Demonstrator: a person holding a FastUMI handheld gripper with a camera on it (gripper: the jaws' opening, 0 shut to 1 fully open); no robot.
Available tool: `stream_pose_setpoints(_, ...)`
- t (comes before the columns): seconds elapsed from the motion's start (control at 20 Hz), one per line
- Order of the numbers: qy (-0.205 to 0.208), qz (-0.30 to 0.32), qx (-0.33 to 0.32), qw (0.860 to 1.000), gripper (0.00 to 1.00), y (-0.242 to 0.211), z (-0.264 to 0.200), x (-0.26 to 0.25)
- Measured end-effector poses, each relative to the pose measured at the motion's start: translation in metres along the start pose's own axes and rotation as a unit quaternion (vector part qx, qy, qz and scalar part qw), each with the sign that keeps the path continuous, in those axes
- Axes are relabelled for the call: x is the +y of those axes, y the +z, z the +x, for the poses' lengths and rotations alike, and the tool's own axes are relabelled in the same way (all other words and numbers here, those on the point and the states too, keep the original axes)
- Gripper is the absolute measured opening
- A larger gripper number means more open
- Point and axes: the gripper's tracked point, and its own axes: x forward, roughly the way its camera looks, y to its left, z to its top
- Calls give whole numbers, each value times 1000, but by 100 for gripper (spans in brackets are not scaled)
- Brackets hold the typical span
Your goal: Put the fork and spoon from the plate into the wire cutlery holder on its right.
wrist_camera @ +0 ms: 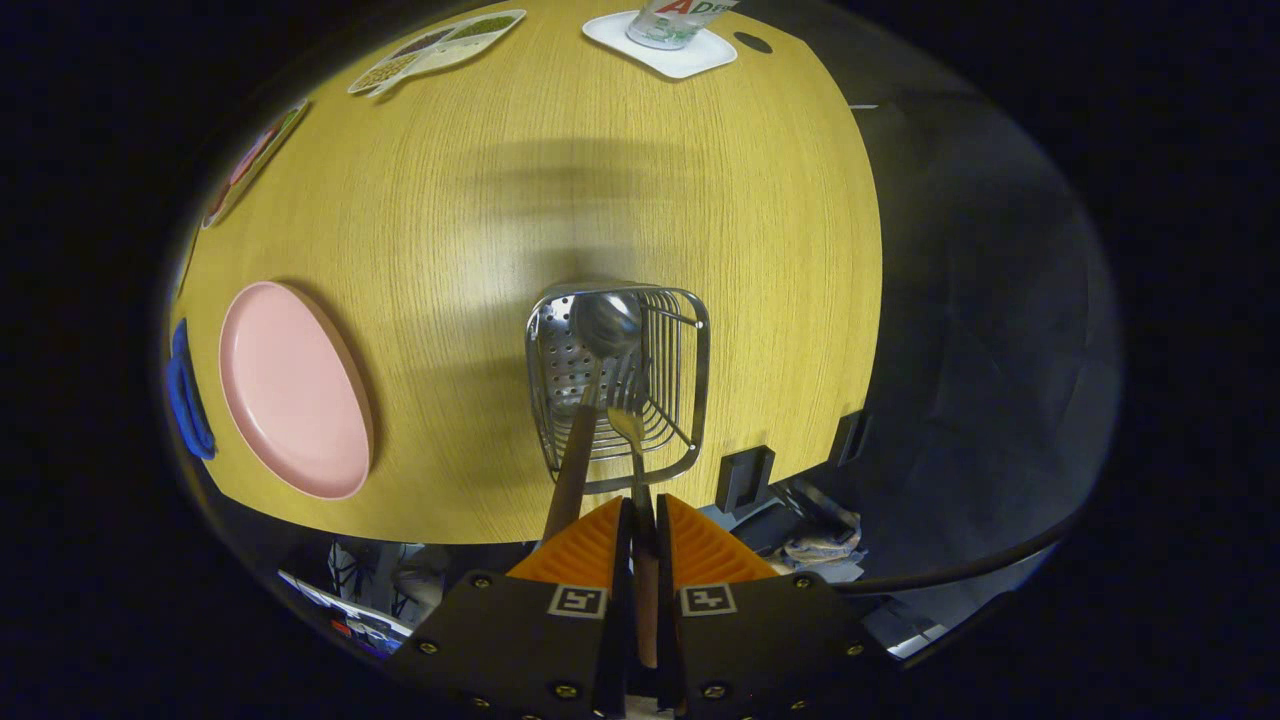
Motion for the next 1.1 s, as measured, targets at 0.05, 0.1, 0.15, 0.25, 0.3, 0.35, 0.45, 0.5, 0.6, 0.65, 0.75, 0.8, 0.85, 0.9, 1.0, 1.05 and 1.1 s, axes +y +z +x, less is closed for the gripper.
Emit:
stream_pose_setpoints(0.05,4,5,-4,1000,12,0,1,1)
stream_pose_setpoints(0.1,5,6,-8,1000,12,0,-1,1)
stream_pose_setpoints(0.15,7,8,-13,1000,12,2,-5,2)
stream_pose_setpoints(0.25,13,16,-28,999,12,6,-10,5)
stream_pose_setpoints(0.3,12,18,-34,999,17,8,-13,4)
stream_pose_setpoints(0.35,15,23,-40,999,22,9,-17,5)
stream_pose_setpoints(0.45,27,33,-60,997,23,14,-25,10)
stream_pose_setpoints(0.5,33,36,-71,996,23,18,-29,13)
stream_pose_setpoints(0.6,36,37,-93,994,23,20,-45,16)
stream_pose_setpoints(0.65,41,40,-113,992,23,26,-50,18)
stream_pose_setpoints(0.75,56,51,-171,982,23,45,-62,26)
stream_pose_setpoints(0.8,66,56,-197,977,23,53,-68,30)
stream_pose_setpoints(0.85,70,62,-223,970,23,63,-69,32)
stream_pose_setpoints(0.9,74,67,-251,963,23,71,-77,34)
stream_pose_setpoints(1.0,85,80,-325,938,23,86,-100,36)
stream_pose_setpoints(1.05,90,85,-363,923,23,93,-112,40)
stream_pose_setpoints(1.1,90,88,-397,909,23,95,-124,41)
